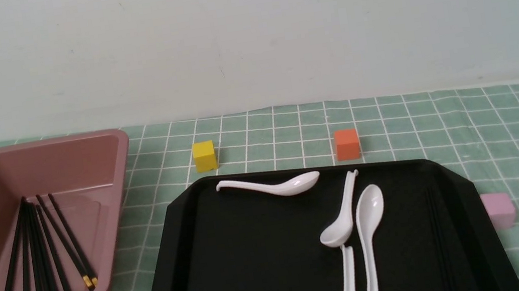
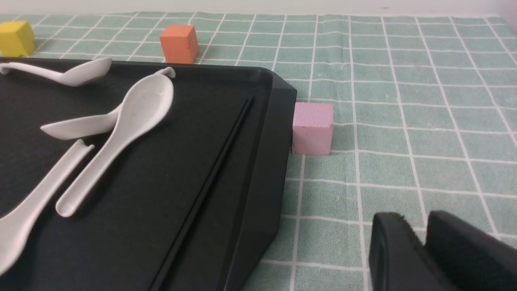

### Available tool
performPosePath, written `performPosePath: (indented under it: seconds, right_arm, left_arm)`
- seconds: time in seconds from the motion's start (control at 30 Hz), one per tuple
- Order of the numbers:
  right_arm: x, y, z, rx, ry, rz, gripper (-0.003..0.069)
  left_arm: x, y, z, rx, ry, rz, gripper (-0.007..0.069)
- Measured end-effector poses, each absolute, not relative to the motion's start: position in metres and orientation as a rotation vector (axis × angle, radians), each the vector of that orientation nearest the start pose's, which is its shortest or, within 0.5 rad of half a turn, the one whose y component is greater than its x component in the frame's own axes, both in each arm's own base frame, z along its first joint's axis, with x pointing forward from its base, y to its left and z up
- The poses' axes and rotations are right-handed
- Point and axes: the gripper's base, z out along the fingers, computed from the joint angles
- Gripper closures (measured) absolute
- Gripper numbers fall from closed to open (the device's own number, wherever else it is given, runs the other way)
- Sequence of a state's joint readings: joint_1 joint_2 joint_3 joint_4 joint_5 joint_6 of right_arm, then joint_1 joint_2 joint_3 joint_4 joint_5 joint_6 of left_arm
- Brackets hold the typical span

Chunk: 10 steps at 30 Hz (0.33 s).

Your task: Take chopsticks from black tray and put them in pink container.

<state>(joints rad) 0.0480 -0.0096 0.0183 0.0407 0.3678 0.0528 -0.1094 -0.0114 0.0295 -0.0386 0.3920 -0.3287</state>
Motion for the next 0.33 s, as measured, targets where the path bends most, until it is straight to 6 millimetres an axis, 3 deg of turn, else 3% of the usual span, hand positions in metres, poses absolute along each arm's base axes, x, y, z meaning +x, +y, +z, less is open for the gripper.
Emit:
performPosePath:
  seconds: [0.33]
  right_arm:
    - [0.0526,0.0039,0.1745,0.030,1.861,0.110,0.0502]
  left_arm:
    - [0.0516,-0.0070,0.1687,-0.233,1.893,-0.336,0.0386]
